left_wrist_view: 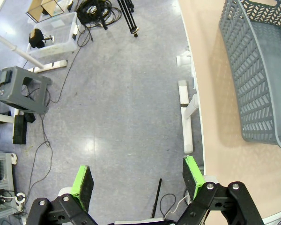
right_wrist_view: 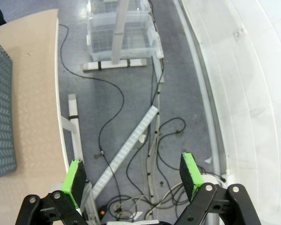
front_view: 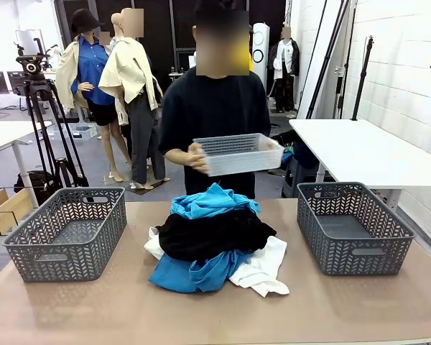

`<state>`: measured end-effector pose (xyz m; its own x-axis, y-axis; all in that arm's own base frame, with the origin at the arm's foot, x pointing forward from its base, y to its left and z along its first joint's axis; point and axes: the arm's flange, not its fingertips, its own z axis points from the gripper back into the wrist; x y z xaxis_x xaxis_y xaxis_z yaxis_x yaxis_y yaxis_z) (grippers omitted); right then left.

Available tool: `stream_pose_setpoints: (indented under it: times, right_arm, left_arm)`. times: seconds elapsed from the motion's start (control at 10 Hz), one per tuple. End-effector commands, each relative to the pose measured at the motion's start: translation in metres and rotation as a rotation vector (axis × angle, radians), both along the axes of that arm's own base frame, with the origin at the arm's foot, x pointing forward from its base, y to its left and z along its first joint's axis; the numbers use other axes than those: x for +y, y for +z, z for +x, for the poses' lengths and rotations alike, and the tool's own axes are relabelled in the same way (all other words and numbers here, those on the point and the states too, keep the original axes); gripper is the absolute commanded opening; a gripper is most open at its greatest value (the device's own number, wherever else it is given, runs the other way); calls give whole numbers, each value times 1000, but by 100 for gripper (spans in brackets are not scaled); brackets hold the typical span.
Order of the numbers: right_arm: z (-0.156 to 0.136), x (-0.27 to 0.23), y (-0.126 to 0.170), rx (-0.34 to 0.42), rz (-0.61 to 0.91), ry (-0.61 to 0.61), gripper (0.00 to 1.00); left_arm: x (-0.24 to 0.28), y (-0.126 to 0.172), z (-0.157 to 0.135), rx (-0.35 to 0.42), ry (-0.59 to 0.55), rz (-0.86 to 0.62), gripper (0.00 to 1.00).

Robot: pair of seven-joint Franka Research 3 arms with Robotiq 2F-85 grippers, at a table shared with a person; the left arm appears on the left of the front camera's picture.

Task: Sort the tops and bottoms.
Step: Lift clothes from the center of the table with your left hand.

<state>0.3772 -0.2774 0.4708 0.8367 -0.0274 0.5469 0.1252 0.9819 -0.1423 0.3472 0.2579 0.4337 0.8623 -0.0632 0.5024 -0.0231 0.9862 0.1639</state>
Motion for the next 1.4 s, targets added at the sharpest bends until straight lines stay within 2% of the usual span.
stream_pose_setpoints:
  times: [0.0, 1.3]
  right_arm:
    - [1, -2, -2, 2, 4, -3, 100]
    - [1, -2, -2, 2, 4, -3, 100]
  left_arm:
    - [2, -2, -1, 8, 2, 7, 100]
    - [2, -2, -1, 8, 2, 7, 100]
